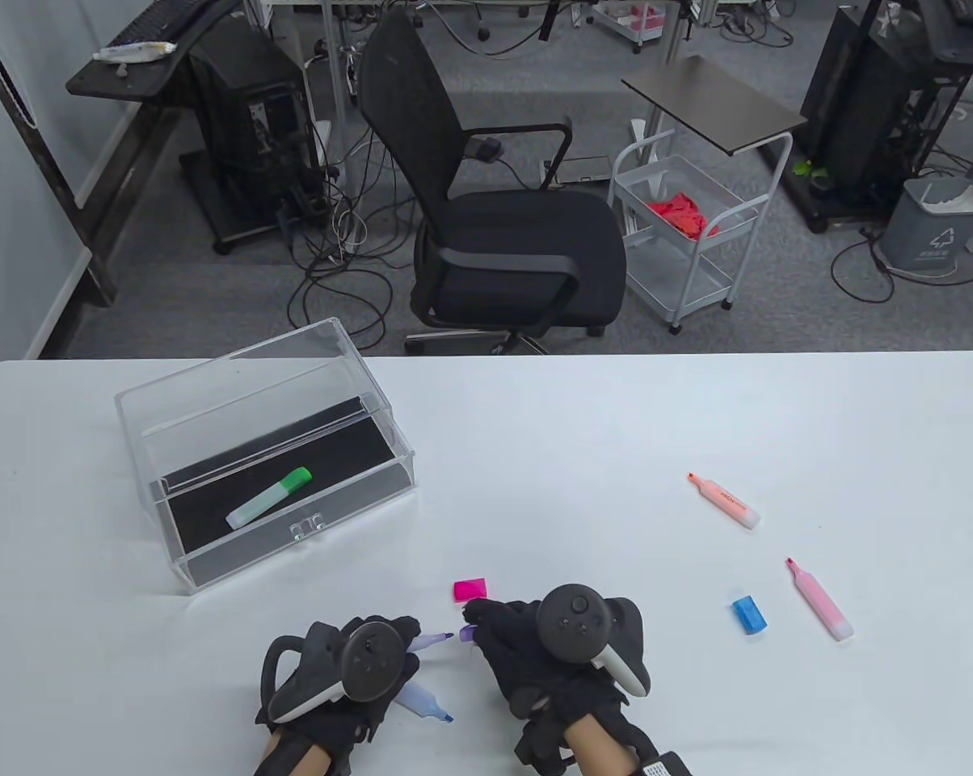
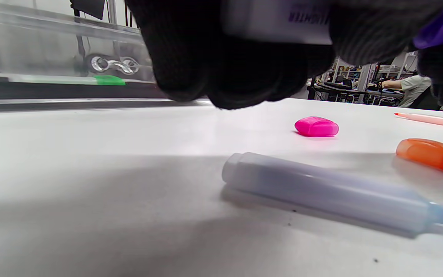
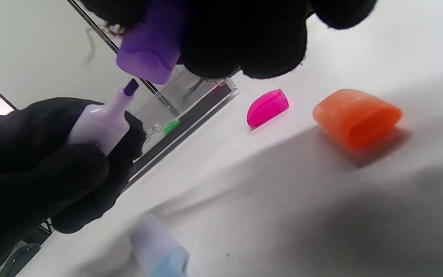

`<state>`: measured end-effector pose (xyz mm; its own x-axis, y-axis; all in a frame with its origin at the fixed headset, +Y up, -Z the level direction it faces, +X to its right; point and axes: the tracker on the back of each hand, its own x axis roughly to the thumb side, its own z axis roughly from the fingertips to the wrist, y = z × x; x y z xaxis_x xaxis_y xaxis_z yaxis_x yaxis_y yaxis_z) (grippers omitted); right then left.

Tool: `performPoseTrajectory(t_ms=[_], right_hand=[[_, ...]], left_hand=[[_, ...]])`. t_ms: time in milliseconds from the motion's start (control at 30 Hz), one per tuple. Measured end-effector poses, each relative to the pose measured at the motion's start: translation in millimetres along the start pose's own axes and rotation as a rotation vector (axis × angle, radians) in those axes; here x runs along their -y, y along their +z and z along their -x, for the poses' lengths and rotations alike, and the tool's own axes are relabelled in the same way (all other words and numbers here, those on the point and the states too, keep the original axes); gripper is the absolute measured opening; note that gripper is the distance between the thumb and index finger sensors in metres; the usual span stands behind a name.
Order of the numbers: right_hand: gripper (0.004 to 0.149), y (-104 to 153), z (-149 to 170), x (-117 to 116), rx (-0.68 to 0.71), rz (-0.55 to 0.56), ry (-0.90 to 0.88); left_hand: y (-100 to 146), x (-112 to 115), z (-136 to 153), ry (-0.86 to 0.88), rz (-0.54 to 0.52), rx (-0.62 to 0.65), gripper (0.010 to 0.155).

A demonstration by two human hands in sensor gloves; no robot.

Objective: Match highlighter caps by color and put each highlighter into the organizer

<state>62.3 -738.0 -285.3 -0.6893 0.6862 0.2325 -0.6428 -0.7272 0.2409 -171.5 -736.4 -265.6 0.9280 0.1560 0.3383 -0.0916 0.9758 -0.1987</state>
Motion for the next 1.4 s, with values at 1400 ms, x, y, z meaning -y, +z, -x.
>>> performPoseTrajectory(t_ms=[1400], right_hand=[[0.051, 8, -26, -17, 0.117, -0.008, -0.155]], left_hand=[[9, -8, -22, 0.200, -0.098, 0.160, 0.054]])
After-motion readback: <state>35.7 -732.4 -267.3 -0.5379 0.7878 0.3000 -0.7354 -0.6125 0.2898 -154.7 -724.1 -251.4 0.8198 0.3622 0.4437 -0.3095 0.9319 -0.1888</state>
